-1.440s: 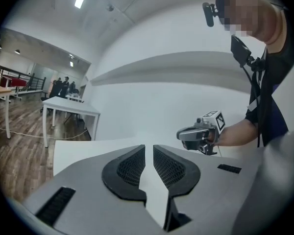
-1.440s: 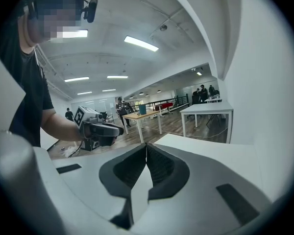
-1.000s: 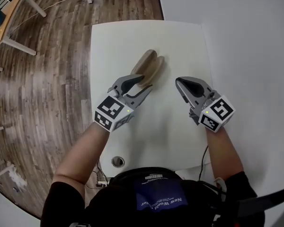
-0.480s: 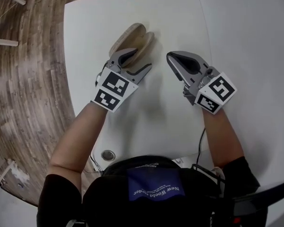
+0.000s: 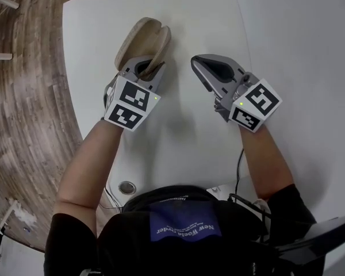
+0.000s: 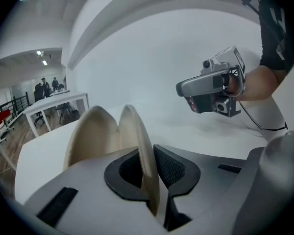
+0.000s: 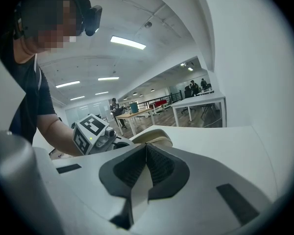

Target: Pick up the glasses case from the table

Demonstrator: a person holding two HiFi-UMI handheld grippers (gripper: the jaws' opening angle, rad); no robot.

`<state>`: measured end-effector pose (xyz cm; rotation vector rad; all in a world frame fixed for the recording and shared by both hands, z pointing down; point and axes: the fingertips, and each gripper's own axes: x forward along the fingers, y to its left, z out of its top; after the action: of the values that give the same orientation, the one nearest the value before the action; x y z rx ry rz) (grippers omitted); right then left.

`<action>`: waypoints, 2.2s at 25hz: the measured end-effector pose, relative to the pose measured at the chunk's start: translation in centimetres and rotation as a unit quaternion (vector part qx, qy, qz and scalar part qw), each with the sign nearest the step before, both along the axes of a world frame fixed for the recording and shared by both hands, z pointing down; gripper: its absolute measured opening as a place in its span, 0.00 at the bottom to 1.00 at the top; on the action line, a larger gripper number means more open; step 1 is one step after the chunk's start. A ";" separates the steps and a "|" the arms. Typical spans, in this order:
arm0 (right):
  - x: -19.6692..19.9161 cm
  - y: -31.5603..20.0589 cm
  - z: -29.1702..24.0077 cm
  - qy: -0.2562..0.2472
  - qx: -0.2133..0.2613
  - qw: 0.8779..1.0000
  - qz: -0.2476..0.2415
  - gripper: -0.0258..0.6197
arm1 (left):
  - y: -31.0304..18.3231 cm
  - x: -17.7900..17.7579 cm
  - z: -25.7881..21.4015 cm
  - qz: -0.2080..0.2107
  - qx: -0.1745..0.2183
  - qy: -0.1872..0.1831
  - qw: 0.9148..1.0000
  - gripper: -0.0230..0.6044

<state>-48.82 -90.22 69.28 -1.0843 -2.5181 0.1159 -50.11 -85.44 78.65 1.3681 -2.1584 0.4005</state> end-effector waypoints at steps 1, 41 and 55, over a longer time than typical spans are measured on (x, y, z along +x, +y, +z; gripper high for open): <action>0.1 0.0 -0.1 0.000 0.002 1.000 0.000 0.04 | 0.0 0.1 -0.7 0.003 0.008 -0.006 1.000 0.10; 16.5 11.2 -23.1 -0.095 0.049 0.993 0.049 0.04 | 17.5 18.7 -29.9 0.072 0.075 -0.095 0.990 0.10; 23.8 13.7 -29.2 -0.126 0.054 0.989 0.047 0.04 | 23.9 26.7 -37.8 0.060 0.107 -0.129 0.984 0.10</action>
<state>-25.00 -76.55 40.10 -0.9904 -2.7640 -0.1378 -23.39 -61.53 40.87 1.6498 -2.3919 0.4213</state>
